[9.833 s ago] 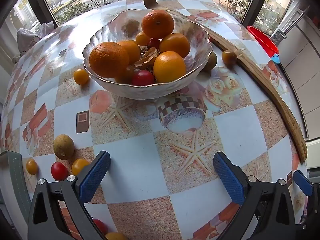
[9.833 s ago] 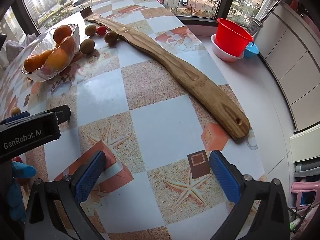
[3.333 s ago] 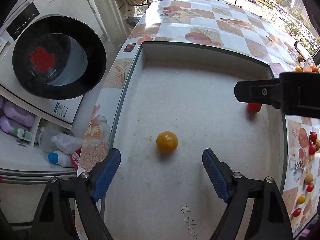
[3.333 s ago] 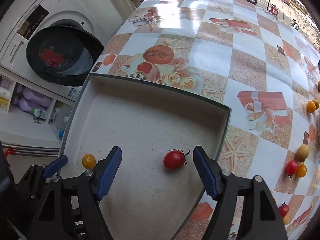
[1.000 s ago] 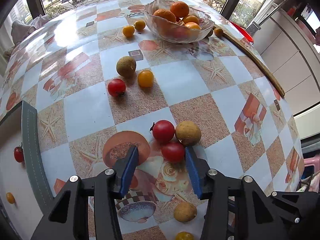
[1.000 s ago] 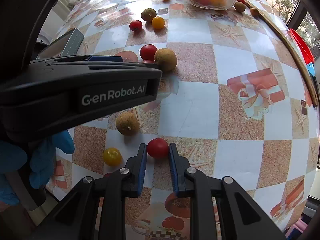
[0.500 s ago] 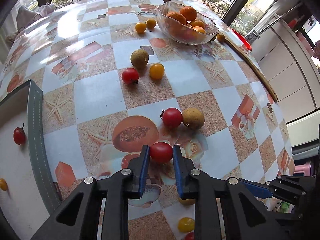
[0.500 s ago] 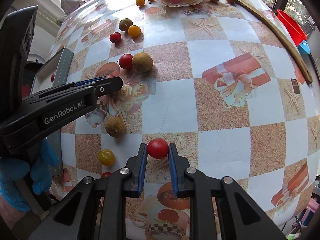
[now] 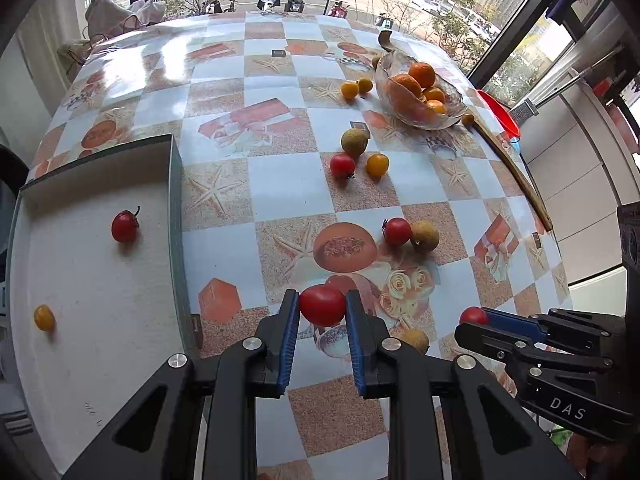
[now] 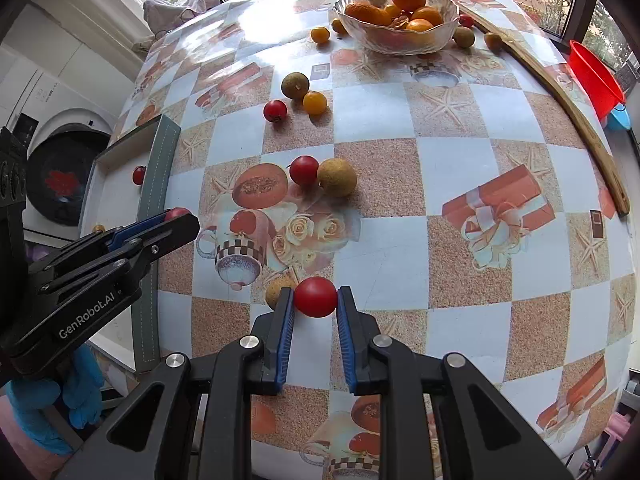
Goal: Organize fruits
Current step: 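Carry both red tomatoes over the white tray and open both grippers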
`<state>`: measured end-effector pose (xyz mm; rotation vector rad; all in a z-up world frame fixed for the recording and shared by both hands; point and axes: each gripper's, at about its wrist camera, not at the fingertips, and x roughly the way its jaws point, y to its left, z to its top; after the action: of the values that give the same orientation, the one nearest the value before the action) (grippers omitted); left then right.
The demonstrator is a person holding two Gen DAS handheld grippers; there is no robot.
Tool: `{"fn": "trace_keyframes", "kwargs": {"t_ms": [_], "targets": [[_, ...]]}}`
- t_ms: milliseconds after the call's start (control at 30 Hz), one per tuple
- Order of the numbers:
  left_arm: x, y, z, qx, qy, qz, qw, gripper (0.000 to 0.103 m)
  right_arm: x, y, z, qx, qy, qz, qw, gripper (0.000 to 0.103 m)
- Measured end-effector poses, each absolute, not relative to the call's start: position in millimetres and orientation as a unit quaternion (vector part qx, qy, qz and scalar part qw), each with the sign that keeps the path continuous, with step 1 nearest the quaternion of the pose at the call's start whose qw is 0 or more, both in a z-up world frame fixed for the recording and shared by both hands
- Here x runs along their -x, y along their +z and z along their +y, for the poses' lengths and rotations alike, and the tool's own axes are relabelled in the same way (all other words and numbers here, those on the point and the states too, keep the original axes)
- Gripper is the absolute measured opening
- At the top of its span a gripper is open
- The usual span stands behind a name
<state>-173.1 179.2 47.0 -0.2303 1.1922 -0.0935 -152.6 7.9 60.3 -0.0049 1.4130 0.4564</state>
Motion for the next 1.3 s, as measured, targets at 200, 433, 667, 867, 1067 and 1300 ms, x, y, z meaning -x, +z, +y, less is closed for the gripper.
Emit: {"fn": "trace_keyframes", "kwargs": {"t_ms": [200,433,667,867,1067,1300], "targets": [[194,54,223,0.127,0.001,0.551,0.825,0.025,150,66,52,0.019,0.242,0.637,0.732,0.023],[223,50,282,0.144,0.066,0.548,0.821,0.025,148,70,118,0.044,0.295,0.627,0.720,0.023],[247,35,335,0.160,0.132,0.550,0.809,0.025,148,60,182,0.058,0.335,0.629,0.700,0.023],[261,18,363,0.162,0.169,0.560,0.795,0.025,151,39,229,0.079,0.348,0.639,0.681,0.023],[266,9,366,0.159,0.175,0.568,0.788,0.025,154,26,249,0.096,0.347,0.647,0.673,0.023],[264,7,360,0.129,0.180,0.577,0.786,0.026,152,14,258,0.109,0.336,0.653,0.670,0.024]]}}
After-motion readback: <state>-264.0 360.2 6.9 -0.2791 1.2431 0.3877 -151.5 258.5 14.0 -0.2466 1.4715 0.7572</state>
